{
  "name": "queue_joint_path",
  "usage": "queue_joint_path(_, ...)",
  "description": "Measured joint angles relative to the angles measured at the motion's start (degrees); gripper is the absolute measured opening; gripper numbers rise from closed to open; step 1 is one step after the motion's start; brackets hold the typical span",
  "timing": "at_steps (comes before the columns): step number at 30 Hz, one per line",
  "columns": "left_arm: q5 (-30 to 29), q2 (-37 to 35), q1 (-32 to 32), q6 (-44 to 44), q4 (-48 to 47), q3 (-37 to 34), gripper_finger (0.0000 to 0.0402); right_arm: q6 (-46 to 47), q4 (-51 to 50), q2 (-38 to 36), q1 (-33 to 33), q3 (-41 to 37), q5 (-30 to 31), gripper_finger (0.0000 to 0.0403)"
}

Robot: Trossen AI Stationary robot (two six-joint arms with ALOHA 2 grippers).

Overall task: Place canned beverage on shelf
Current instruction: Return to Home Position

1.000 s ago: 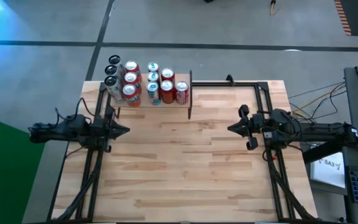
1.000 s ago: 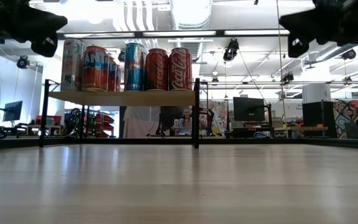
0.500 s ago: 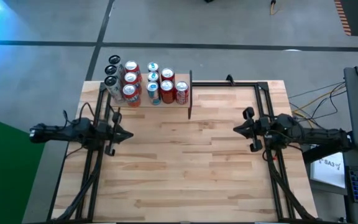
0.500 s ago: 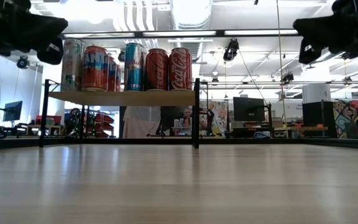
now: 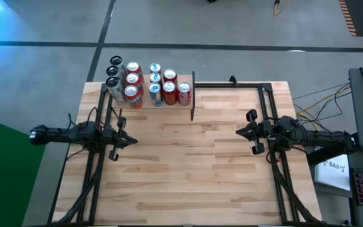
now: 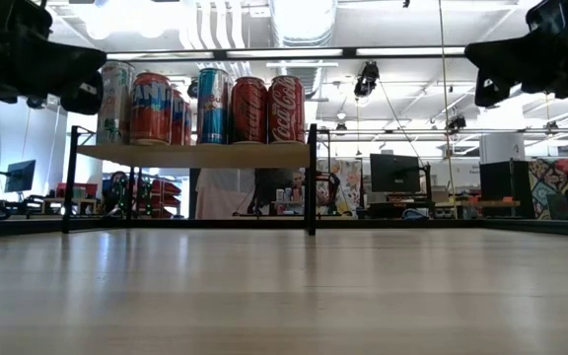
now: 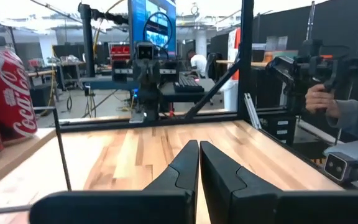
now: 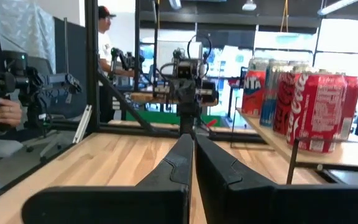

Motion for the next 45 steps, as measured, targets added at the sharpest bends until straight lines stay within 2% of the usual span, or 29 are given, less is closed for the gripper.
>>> queue_joint_path(6, -0.3, 0.0, 0.0, -0.3, 0.3, 0.0, 0.0, 1.3, -2.0, 0.1, 0.0, 0.0, 0.0, 0.0009)
queue_joint_path(11, -0.4, 0.1, 0.0, -4.7, 0.3, 0.0, 0.0, 6.9, -2.8, 0.4, 0.0, 0.0, 0.0, 0.0009)
queue_joint_path(21, -0.5, 0.1, 0.0, -4.8, 0.3, 0.0, 0.0, 0.3, -3.9, 0.8, 0.0, -0.1, -0.1, 0.0009)
queue_joint_path(45, -0.5, 0.1, 0.0, -4.7, 0.3, 0.0, 0.0, -0.1, -3.8, 0.8, 0.0, -0.1, -0.1, 0.0009)
